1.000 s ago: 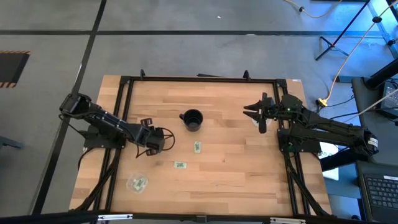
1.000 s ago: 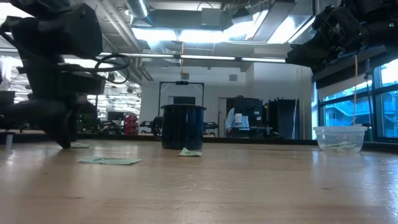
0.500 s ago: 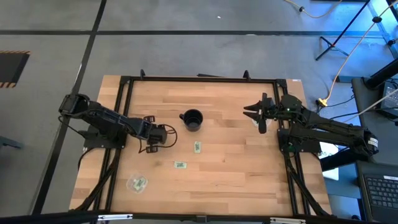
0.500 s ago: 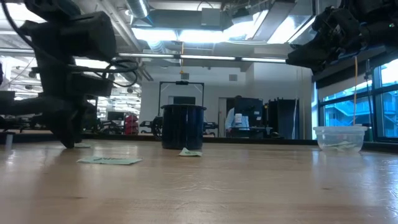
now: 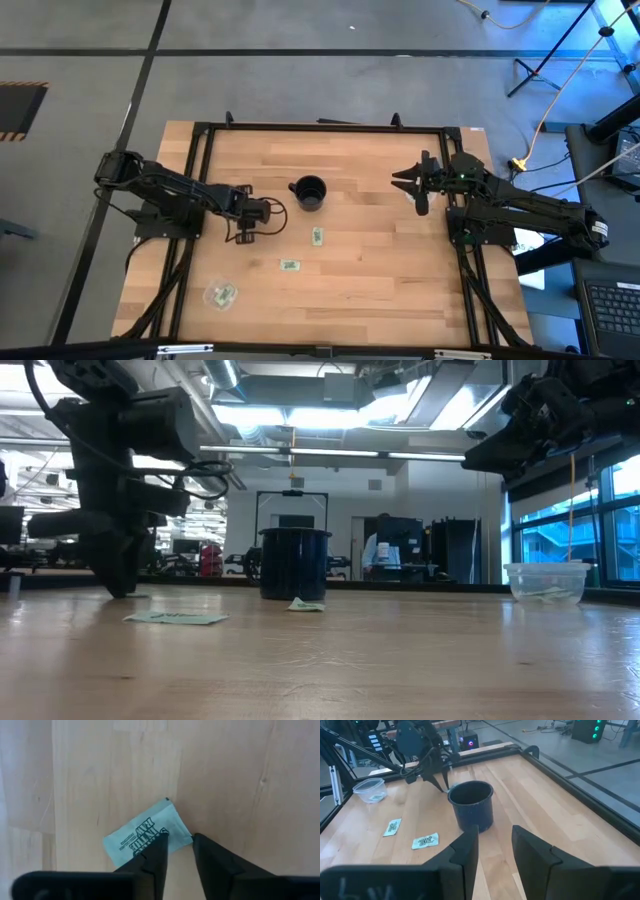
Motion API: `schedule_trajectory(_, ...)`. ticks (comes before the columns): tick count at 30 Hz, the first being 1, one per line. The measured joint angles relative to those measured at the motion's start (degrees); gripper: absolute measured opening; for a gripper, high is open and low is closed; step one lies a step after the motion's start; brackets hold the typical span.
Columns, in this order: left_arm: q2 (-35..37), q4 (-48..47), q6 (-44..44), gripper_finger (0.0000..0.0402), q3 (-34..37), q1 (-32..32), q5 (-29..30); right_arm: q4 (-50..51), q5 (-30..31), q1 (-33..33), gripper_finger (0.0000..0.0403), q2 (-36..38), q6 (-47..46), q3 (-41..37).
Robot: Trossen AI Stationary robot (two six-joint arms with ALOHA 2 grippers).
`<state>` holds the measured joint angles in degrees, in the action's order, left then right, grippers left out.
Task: Pick and place Stevia / Truvia into bins
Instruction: Put the stevia packet into the square transparent container
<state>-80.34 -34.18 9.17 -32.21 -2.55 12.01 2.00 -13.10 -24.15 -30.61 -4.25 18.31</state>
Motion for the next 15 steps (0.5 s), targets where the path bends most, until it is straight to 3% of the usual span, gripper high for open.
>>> schedule_trajectory(7,0.0,0.3,-1.4,0.0036,0.0,0.0,-0.4,0.0,0.0,0.0,0.0122,0.0,0.0,0.0)
schedule_trajectory(15,0.0,0.6,-1.4,0.0009,0.0,0.0,0.2,0.0,0.0,0.0,0.0122,0.0,0.0,0.0)
